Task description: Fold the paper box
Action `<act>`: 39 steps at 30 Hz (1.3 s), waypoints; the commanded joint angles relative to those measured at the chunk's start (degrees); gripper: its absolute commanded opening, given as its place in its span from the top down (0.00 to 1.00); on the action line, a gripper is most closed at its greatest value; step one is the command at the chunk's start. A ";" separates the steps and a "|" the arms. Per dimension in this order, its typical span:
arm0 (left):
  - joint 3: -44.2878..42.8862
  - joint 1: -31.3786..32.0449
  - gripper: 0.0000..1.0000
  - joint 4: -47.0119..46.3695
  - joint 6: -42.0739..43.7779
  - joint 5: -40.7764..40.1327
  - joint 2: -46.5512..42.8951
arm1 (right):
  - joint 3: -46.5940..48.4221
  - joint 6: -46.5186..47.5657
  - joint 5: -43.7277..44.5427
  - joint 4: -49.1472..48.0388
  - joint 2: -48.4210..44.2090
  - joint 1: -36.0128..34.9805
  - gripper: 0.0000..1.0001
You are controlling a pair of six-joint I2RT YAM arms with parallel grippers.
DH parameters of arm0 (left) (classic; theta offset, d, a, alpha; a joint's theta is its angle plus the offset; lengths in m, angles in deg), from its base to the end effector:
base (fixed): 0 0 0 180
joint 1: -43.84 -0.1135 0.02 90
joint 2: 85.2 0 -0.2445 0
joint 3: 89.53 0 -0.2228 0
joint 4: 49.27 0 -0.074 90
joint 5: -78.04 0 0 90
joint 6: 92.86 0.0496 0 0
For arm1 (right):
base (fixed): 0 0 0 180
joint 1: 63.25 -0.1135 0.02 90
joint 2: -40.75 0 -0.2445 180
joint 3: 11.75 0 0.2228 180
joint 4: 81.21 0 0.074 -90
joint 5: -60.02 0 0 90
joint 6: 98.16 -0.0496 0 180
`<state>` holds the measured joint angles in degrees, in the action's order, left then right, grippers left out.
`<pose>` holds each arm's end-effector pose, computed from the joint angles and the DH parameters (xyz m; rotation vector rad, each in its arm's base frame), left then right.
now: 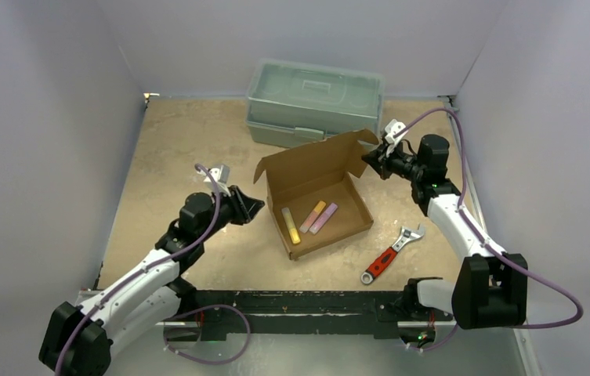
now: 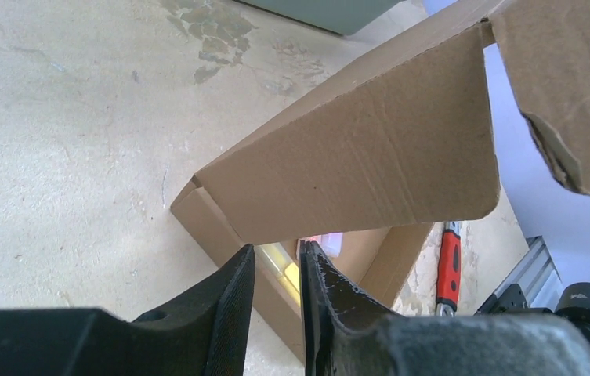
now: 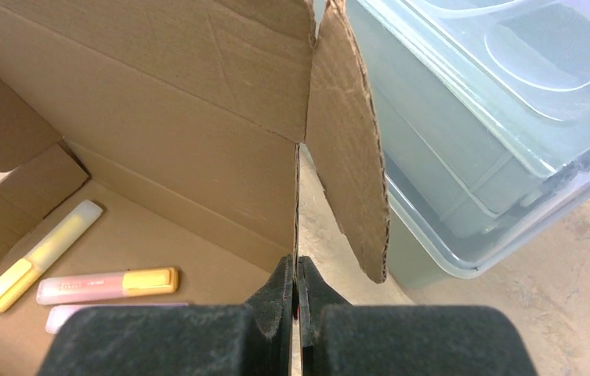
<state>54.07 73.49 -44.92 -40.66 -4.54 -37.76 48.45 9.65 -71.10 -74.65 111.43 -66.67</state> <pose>0.1638 -0.1006 0.2182 -0.0423 1.9432 -0.9259 0.2623 0.0483 0.2711 -0.8013 1.6345 0.4903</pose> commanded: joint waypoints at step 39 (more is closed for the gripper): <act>1.46 -0.25 0.90 -15.40 -1.96 5.46 18.59 | 2.18 -11.25 -5.52 0.67 0.62 0.17 0.86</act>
<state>54.62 73.49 -58.12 -43.70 1.26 -18.18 48.65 3.90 -75.15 -71.89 112.37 -66.54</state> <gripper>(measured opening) 0.103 0.146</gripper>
